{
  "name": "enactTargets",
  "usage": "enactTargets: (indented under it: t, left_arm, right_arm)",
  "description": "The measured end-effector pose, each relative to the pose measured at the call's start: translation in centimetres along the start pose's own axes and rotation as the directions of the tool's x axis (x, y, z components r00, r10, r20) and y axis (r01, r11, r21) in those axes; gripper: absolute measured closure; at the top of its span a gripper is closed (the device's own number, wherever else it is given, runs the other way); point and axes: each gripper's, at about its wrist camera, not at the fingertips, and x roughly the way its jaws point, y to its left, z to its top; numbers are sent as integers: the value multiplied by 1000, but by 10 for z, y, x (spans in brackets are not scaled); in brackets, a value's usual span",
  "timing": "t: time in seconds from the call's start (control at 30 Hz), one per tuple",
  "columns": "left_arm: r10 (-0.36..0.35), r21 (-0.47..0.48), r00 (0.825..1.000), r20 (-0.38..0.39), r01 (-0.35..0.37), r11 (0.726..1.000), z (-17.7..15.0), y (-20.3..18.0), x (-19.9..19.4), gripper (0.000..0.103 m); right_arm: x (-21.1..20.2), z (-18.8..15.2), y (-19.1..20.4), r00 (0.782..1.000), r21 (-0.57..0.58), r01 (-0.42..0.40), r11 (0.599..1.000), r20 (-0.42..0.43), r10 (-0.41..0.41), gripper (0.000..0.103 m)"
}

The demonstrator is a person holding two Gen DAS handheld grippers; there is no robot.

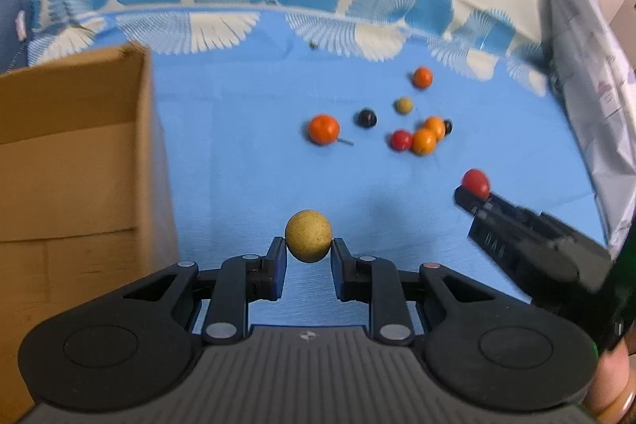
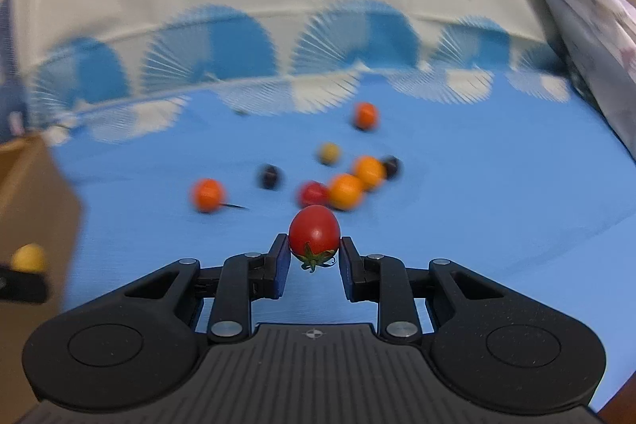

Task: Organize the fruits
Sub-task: 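Carry the plum and tomato over the box and open both tools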

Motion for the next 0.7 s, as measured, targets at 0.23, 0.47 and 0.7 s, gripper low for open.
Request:
enactTargets:
  t: [0.23, 0.47, 0.7]
  left_arm:
    - [22, -61, 997, 80, -17, 998, -11, 41, -69, 77]
    - [41, -158, 993, 115, -22, 987, -34, 111, -120, 77]
    - [78, -290, 994, 74, -53, 956, -54, 189, -134, 77]
  right_arm:
    - [-76, -5, 68, 986, -78, -158, 984, 43, 161, 75]
    - [-123, -11, 140, 952, -132, -296, 946, 35, 303, 75]
    - [-133, -22, 204, 923, -210, -380, 901, -19, 384, 75]
